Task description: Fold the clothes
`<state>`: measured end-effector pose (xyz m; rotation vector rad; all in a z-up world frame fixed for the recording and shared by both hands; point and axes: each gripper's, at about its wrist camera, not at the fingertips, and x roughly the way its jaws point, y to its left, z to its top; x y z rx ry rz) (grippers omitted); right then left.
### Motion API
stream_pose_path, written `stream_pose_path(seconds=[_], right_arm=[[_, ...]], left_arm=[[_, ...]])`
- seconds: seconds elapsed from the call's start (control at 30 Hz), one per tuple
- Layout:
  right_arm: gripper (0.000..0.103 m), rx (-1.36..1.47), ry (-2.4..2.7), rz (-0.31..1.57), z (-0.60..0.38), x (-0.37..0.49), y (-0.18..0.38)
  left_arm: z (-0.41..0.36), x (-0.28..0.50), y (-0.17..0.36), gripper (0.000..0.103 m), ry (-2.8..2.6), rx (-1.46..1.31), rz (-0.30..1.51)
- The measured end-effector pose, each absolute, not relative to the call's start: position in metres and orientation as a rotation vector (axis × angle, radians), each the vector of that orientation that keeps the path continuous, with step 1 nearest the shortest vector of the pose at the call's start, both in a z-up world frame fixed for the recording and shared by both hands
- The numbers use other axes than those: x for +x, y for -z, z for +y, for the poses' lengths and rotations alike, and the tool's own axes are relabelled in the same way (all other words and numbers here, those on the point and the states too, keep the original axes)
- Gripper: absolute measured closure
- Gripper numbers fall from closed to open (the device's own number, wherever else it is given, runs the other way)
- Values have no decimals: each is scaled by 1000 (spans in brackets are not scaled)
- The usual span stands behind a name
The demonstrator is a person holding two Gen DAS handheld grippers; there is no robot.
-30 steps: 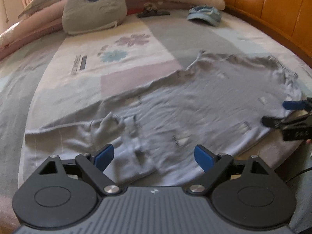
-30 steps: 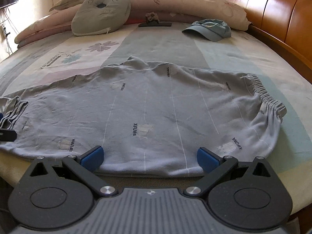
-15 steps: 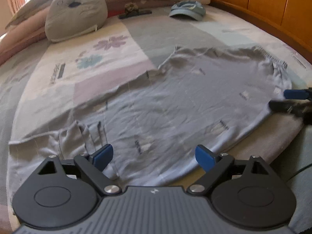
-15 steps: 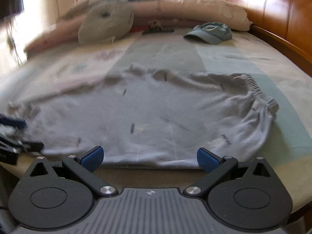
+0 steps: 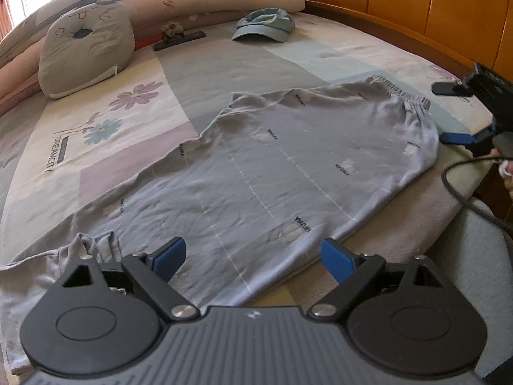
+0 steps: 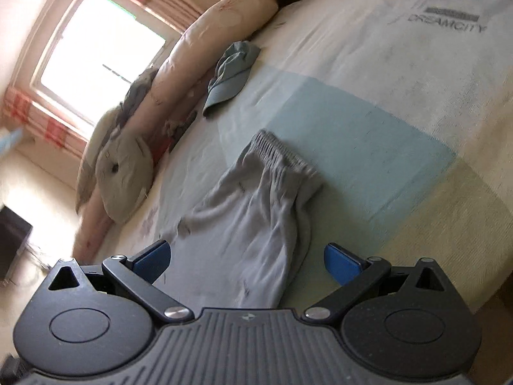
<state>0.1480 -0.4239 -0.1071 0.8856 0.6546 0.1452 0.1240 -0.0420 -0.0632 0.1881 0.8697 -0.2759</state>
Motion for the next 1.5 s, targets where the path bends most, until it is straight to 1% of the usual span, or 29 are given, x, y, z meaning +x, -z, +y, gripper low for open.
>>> stream_pose_path(seconds=[0.27, 0.57, 0.73, 0.9, 1.0, 1.23, 1.33, 1.5], right_arm=[[0, 920, -157, 634, -431, 172, 115], [0, 808, -173, 645, -422, 198, 113], [0, 793, -192, 624, -421, 185, 114], [0, 768, -240, 652, -407, 173, 113], [0, 742, -241, 646, -405, 176, 113], [0, 807, -233, 581, -420, 199, 119], [0, 816, -245, 586, -420, 200, 119], [0, 746, -310, 613, -403, 192, 117]], left_arm=[[-46, 128, 61, 12, 264, 197, 874], [-48, 129, 64, 12, 274, 185, 877], [-44, 129, 66, 12, 269, 170, 881], [-40, 129, 67, 12, 266, 158, 878], [-38, 129, 67, 12, 268, 152, 877], [-33, 126, 67, 12, 266, 137, 877], [-32, 126, 68, 12, 263, 130, 880], [-33, 127, 67, 12, 260, 142, 881]])
